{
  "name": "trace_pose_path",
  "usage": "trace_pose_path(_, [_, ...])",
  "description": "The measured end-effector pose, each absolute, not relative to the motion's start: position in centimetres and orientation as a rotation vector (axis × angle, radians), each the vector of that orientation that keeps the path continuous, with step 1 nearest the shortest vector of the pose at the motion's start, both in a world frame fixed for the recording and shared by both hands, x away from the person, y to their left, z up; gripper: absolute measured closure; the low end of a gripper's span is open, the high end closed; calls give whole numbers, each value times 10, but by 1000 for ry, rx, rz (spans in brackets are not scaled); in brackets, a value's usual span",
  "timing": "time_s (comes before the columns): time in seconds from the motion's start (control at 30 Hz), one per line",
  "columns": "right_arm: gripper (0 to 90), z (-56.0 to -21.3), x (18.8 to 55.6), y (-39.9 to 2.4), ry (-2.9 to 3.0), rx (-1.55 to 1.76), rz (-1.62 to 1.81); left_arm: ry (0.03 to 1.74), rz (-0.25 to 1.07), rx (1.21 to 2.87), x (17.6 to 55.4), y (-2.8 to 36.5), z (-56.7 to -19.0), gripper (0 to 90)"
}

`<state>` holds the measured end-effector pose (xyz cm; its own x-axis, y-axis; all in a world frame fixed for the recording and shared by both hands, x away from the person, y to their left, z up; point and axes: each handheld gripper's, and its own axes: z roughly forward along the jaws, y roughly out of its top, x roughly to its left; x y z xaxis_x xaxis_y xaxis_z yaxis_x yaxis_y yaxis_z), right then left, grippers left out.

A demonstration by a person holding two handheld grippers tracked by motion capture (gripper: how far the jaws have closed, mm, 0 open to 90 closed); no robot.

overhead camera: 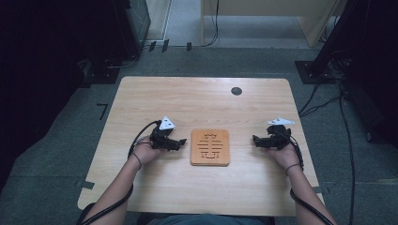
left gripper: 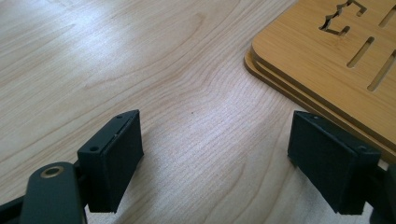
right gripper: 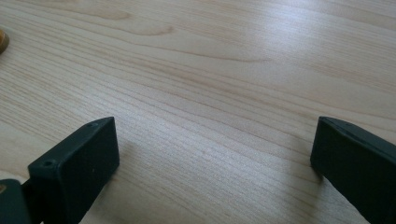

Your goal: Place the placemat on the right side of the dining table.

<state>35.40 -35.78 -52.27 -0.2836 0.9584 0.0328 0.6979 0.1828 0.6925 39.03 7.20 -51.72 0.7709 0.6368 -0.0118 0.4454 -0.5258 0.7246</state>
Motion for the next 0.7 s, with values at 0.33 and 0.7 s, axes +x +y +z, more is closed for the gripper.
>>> trace_pose_path(0.33, [74,-515,358,-355,2072,1635,806,834,310,2265,391,70,-512,171])
trace_pose_path(0.7, [172,-506,360,-354,2109,1705,835,823,291,2263,388,68,-506,171])
